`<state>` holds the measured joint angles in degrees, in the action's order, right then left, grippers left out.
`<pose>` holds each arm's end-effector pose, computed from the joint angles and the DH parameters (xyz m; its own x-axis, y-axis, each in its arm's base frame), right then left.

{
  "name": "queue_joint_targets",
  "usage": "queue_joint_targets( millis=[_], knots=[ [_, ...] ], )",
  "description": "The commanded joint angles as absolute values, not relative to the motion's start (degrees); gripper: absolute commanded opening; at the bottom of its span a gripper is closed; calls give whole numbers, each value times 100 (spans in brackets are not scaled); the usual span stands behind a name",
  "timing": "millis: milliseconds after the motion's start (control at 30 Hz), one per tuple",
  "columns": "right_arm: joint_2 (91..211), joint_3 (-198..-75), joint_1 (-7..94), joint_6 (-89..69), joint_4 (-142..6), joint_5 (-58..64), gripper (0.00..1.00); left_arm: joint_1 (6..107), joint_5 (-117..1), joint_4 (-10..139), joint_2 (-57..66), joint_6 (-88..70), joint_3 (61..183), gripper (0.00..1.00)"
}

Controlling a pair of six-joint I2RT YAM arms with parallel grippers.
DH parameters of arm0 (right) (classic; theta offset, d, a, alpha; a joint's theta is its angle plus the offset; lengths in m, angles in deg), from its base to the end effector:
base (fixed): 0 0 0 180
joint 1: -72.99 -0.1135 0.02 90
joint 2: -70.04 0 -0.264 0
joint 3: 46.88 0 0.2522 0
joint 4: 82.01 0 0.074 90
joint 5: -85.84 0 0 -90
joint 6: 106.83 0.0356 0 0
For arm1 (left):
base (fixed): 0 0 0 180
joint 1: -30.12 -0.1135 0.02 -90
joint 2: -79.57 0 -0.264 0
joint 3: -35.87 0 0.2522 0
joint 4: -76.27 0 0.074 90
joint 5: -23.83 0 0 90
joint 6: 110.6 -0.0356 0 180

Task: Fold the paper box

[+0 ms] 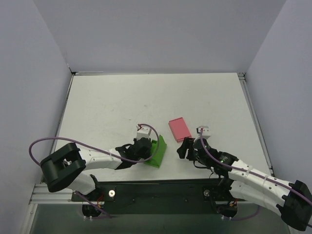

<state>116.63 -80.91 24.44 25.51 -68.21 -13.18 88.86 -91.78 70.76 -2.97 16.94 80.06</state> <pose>0.1250 0.1331 0.2020 -0.6532 0.2653 -0.7092 -0.2805 0.7852 0.5520 0.1481 -0.2143 0.1453 -0.6562 0.0222 -0.7542 0.2639 0.9432 -0.2019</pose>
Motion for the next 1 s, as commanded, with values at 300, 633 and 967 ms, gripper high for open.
queue_joint_targets(
  millis=[300, 633, 967],
  knots=[
    [11741, -7550, 2263, 3361, -7483, -1023, 54, 8830, -9367, 6260, 1487, 1728, 7846, 55],
    [12820, -7866, 2149, 3326, -8238, -944, 46, 8496, -9061, 5451, 2271, 2185, 7240, 58],
    [14096, -8410, 2079, 3370, -8784, -663, 44, 8531, -8911, 5618, 1743, 2238, 6879, 54]
  ],
)
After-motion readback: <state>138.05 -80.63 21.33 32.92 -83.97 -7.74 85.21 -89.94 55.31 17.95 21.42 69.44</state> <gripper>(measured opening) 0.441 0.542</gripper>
